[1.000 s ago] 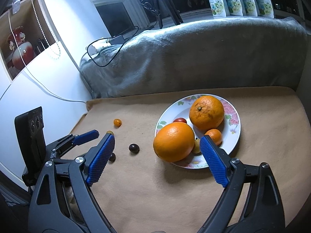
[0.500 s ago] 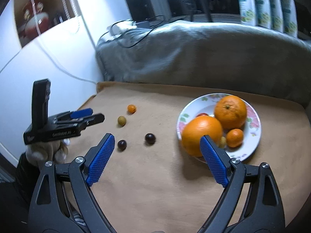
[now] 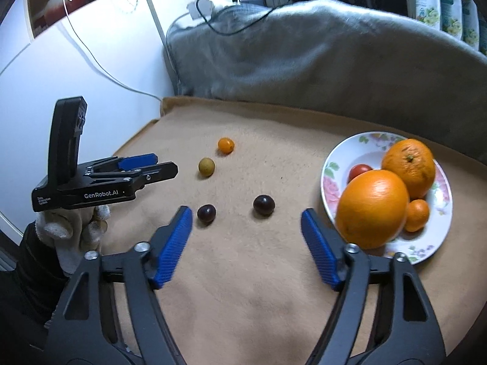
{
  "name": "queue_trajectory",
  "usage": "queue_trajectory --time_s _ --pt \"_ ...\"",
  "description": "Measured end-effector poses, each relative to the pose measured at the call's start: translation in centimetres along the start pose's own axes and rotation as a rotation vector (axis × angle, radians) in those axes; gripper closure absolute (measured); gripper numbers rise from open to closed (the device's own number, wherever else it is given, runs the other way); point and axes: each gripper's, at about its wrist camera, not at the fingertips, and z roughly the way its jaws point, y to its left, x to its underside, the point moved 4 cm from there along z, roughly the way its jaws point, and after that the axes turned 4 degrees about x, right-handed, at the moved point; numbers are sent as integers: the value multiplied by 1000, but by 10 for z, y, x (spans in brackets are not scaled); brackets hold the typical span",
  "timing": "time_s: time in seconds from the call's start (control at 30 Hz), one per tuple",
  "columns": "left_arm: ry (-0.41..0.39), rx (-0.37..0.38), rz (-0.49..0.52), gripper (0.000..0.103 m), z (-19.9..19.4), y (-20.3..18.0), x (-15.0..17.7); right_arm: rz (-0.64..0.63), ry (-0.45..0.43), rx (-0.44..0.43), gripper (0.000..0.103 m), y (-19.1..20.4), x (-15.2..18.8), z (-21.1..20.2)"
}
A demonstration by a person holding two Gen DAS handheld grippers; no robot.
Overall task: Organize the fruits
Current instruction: 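Move the left gripper to the olive-green fruit while the right moves to a dark plum, then close the left gripper on the olive-green fruit while the right closes on the plum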
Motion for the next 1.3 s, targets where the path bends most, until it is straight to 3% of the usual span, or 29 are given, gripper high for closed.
queue_trajectory --time_s 0.3,0.5,1.3 --pt "37 21 -8 49 20 5 1 -30 71 49 58 5 4 41" --pt "50 24 -8 55 28 8 -1 -50 93 87 64 6 4 57" --pt "100 2 27 66 65 -1 -8 -109 133 157 74 10 -3 92"
